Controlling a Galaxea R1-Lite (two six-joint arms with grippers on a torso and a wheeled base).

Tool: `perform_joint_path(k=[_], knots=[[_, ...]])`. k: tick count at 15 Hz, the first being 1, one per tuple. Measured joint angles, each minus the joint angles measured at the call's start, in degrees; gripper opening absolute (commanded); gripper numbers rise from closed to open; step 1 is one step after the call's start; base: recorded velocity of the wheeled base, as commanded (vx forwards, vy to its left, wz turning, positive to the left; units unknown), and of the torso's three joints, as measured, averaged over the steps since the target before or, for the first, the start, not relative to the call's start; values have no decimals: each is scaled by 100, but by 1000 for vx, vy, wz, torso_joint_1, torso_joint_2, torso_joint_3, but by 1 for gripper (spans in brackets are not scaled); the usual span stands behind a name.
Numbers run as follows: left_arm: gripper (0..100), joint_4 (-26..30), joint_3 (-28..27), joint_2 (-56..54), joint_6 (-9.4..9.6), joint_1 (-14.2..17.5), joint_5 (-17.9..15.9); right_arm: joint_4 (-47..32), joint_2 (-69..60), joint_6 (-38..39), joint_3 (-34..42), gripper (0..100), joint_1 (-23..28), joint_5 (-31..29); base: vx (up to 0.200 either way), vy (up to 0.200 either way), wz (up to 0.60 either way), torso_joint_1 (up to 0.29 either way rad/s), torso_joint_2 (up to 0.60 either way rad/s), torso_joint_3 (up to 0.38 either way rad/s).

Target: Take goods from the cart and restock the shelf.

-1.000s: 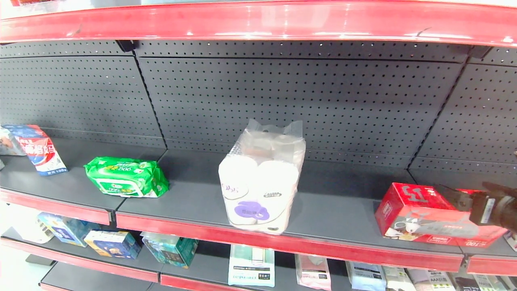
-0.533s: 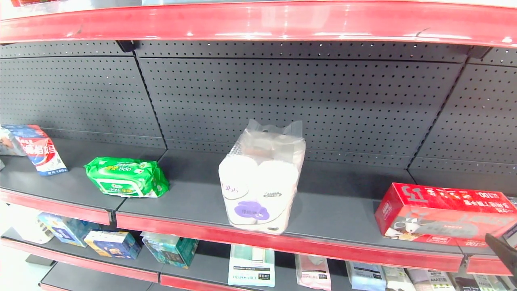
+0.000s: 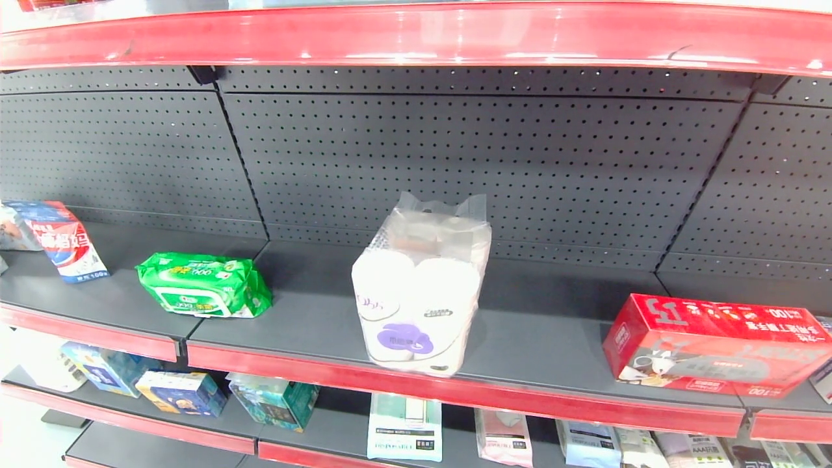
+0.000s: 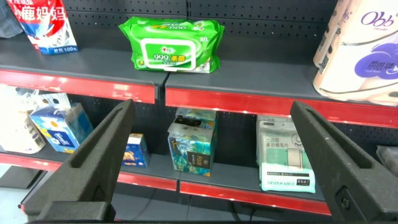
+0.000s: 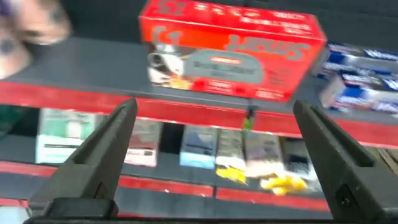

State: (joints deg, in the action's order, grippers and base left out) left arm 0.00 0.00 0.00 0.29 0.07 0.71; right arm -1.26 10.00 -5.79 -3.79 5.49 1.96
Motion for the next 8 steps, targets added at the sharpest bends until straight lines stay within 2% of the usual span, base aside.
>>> perform_joint_path(k=[3, 8], knots=[[100, 0, 0, 0, 0, 0, -2, -24, -313, 2, 129, 100, -378, 361, 0, 0, 0, 0, 0, 0], [100, 0, 0, 0, 13, 0, -28, 105, -796, 317, 261, 100, -522, -191, 0, 0, 0, 0, 0, 0]])
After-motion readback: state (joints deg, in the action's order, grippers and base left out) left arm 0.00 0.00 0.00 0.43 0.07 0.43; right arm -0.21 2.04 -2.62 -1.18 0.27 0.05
